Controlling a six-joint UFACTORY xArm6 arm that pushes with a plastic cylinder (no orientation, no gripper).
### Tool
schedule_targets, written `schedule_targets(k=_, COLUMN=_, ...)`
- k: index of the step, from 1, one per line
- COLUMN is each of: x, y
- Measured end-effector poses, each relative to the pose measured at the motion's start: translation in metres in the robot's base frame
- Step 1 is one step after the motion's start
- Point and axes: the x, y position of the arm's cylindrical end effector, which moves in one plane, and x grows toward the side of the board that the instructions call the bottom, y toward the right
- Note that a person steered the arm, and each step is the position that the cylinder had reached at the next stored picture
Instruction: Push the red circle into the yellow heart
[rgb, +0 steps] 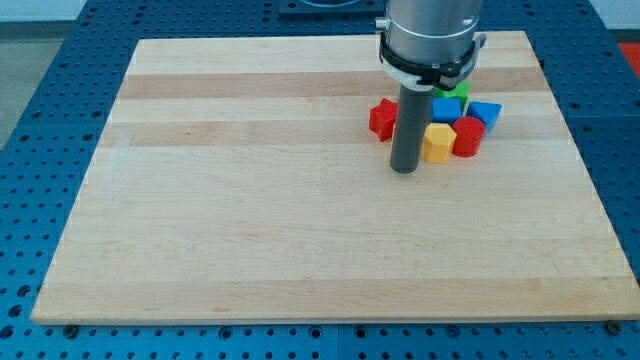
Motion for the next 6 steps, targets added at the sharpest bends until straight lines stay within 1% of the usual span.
schedule_targets(k=1, x=0.012, y=0.0)
schedule_targets(k=2, x=0.023, y=0.014)
schedule_targets(k=3, x=0.056, y=0.071)
schedule_targets(k=5, x=-0.016, y=0.105)
schedule_targets(k=6, x=-0.038, y=0.098)
